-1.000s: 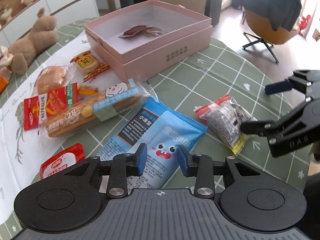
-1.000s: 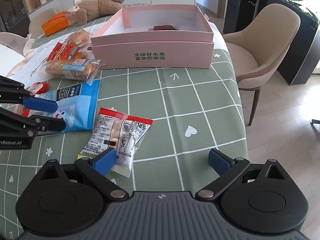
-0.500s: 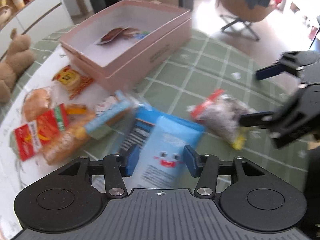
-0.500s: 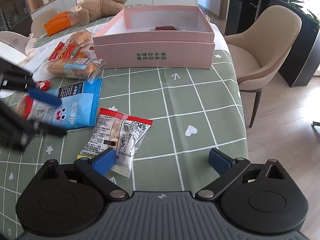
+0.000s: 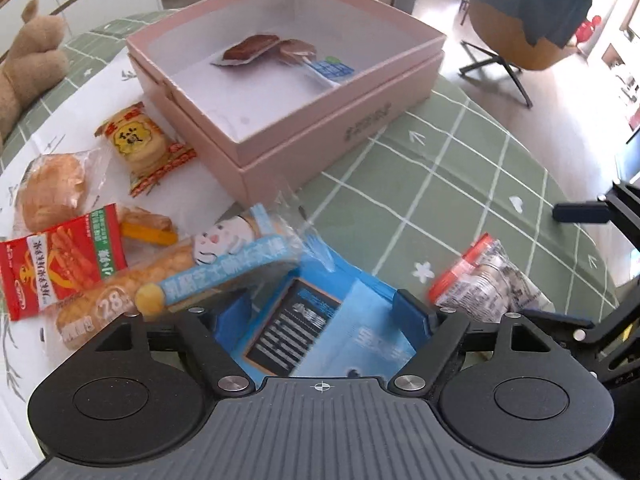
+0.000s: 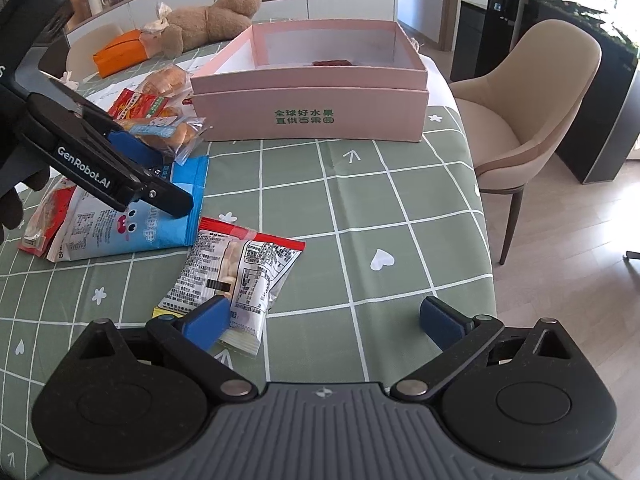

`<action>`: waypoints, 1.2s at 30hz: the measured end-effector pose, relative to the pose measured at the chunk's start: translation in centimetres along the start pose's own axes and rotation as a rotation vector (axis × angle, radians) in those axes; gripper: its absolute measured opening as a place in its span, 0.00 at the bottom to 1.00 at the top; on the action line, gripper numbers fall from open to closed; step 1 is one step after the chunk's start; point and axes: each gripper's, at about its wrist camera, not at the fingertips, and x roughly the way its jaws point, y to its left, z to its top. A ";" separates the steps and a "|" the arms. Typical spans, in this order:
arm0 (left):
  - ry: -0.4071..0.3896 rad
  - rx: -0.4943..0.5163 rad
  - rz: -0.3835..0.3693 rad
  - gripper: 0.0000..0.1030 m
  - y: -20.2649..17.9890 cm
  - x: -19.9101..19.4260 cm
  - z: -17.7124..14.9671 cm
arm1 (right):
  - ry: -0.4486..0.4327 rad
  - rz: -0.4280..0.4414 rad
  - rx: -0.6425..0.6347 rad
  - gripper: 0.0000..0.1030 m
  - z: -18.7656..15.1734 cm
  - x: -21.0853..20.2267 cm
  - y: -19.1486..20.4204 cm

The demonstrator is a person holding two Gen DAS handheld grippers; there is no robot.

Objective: Organize snacks
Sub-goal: 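Lift the blue snack bag off the pile with the left tool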

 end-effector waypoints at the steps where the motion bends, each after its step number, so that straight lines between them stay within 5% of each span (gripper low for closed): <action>1: 0.006 0.003 -0.002 0.80 -0.3 -0.1 -0.1 | -0.003 0.000 -0.001 0.99 -0.1 0.0 0.0; 9: -0.036 -0.102 0.020 0.80 -2.6 -1.5 -3.6 | -0.020 -0.014 0.020 1.00 -0.3 -0.1 0.2; 19: -0.097 -0.474 0.055 0.48 0.3 -3.5 -5.8 | -0.013 -0.016 0.013 1.00 -0.2 0.1 0.3; 21: -0.121 -0.429 0.041 0.48 0.2 -4.2 -5.8 | -0.012 -0.010 0.006 1.00 -0.1 0.1 0.3; 26: -0.071 0.047 -0.003 0.49 -4.8 -5.4 -6.0 | -0.002 0.029 -0.039 1.00 -0.2 -0.1 -0.2; 30: -0.018 0.264 0.056 0.56 -7.8 -4.0 -7.0 | 0.017 0.050 -0.060 1.00 -0.1 -0.1 -0.6; 36: -0.057 0.003 0.154 0.59 -4.4 -2.9 -5.2 | 0.009 0.036 -0.048 1.00 -0.2 -0.1 -0.5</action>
